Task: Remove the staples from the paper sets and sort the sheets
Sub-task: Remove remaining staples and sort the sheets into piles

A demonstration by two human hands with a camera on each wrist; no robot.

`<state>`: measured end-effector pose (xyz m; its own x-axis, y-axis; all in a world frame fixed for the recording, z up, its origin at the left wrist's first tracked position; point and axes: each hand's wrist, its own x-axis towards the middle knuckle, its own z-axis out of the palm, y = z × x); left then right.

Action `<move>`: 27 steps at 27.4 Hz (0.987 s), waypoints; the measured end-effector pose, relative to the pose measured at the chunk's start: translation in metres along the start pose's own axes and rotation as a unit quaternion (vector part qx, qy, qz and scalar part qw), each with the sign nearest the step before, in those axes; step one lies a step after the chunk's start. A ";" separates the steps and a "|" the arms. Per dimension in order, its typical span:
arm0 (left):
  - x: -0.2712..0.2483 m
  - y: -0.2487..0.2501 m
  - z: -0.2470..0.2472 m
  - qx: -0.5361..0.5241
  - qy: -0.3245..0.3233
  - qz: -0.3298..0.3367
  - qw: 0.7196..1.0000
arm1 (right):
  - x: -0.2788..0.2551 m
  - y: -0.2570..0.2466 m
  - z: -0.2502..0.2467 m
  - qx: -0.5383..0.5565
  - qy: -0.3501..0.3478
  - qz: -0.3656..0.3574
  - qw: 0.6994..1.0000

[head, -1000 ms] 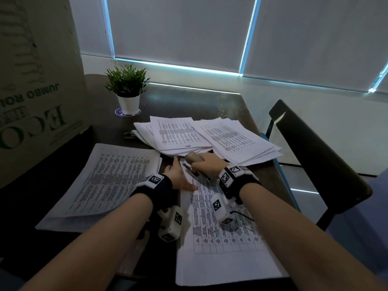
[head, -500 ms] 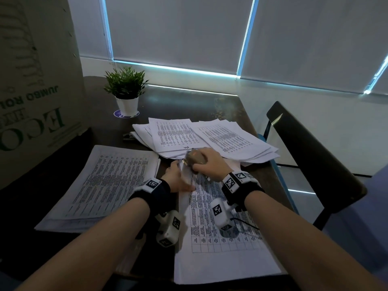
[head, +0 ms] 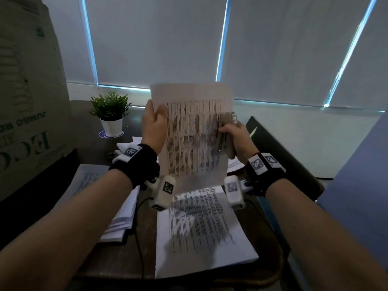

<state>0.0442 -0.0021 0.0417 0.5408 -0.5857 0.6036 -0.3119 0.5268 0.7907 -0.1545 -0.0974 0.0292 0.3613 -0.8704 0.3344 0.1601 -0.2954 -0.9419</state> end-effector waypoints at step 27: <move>-0.006 0.055 0.118 0.221 -0.195 0.064 0.953 | 0.041 -0.150 -0.009 0.085 0.226 -0.185 0.953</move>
<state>-0.0685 -0.0425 0.0935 0.1714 -0.7644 0.6216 -0.7007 0.3489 0.6223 -0.1715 -0.0924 0.1839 -0.1753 -0.8108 0.5584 0.3602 -0.5807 -0.7301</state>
